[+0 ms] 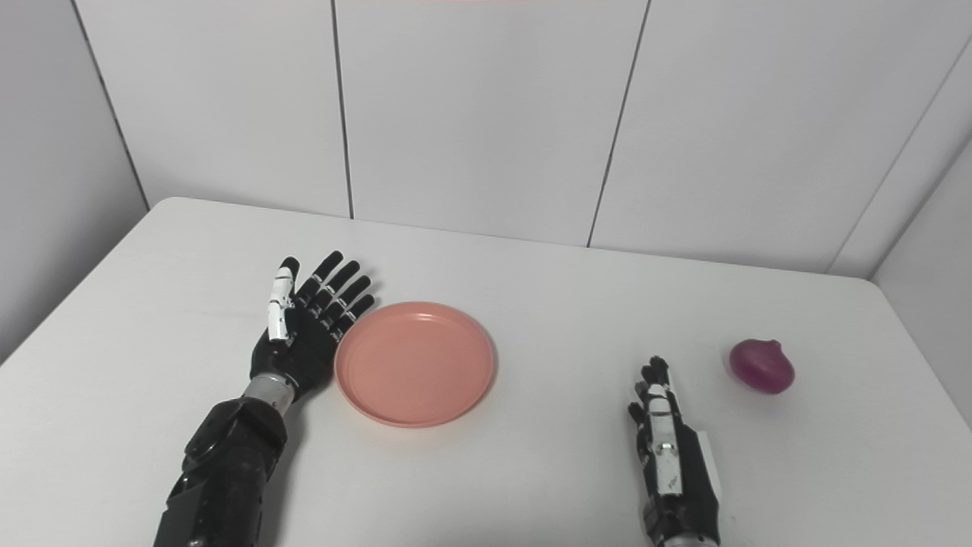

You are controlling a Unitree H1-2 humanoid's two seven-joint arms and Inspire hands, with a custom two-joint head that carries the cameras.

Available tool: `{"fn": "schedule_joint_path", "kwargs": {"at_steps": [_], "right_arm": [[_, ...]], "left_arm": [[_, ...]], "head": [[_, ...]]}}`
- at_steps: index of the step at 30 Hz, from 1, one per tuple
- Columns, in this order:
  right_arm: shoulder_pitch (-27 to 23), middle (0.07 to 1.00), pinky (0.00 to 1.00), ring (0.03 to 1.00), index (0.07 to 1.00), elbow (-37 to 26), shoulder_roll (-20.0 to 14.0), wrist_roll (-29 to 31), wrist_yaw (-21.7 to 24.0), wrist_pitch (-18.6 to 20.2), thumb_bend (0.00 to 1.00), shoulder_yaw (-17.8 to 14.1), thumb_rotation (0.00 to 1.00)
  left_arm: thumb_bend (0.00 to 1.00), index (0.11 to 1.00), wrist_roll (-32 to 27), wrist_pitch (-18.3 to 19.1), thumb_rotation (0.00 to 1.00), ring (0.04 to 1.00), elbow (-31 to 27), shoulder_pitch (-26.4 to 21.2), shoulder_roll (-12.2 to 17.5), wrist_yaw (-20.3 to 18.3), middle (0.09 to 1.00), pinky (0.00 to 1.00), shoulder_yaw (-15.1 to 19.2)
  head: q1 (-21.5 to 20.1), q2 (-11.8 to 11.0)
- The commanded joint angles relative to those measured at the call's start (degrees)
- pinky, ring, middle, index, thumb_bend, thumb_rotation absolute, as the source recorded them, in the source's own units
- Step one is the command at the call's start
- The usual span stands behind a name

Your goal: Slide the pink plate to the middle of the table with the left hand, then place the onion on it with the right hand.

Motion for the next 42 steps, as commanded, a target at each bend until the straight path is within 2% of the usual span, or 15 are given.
{"fn": "schedule_joint_path", "kwargs": {"at_steps": [1, 9, 18, 25, 28, 42], "right_arm": [[0.2, 1.0, 1.0, 1.0, 1.0, -1.2, 1.7, -0.3, -0.2, -0.8, 0.19, 0.2, 1.0], [0.1, 1.0, 1.0, 1.0, 1.0, 0.0, 1.7, -0.6, -0.2, -1.8, 0.22, 0.8, 1.0], [0.1, 1.0, 1.0, 1.0, 1.0, -0.8, 1.8, -1.2, -0.6, -0.8, 0.22, 1.2, 1.0], [-0.1, 1.0, 1.0, 1.0, 1.0, -0.7, 1.9, -1.7, -0.9, -0.5, 0.23, 1.3, 1.0], [-0.3, 1.0, 1.0, 1.0, 1.0, -0.8, 2.1, -1.7, -1.2, -0.4, 0.23, 1.3, 1.0], [-0.8, 1.0, 1.0, 1.0, 1.0, -1.5, 2.0, -0.8, -1.7, -0.8, 0.22, 0.8, 1.0]], "left_arm": [[0.39, 0.861, 0.3, 0.7, 1.0, 0.861, -1.5, 0.5, -1.2, 0.0, 0.875, 0.87, -1.3], [0.39, 0.869, 0.6, 1.0, 1.0, 0.868, -4.7, 3.6, -2.6, -0.3, 0.886, 0.86, -4.3], [0.38, 0.863, 0.8, 1.6, 1.0, 0.862, -7.9, 5.1, -3.5, 0.4, 0.876, 0.86, -7.0], [0.39, 0.854, 1.3, 3.5, 1.0, 0.859, -10.6, 6.0, -4.2, 1.7, 0.869, 0.86, -8.7], [0.39, 0.86, 2.3, 3.1, 1.0, 0.865, -11.0, 6.7, -3.9, 1.1, 0.875, 0.86, -9.8], [0.39, 0.877, 4.0, 0.9, 1.0, 0.88, -9.5, 7.4, -2.8, -0.5, 0.892, 0.88, -9.8]], "head": [[-1.0, 0.2], [-2.6, 1.3], [-4.1, 1.8], [-4.1, 2.0], [-4.3, 2.0], [-5.4, 1.9]]}}
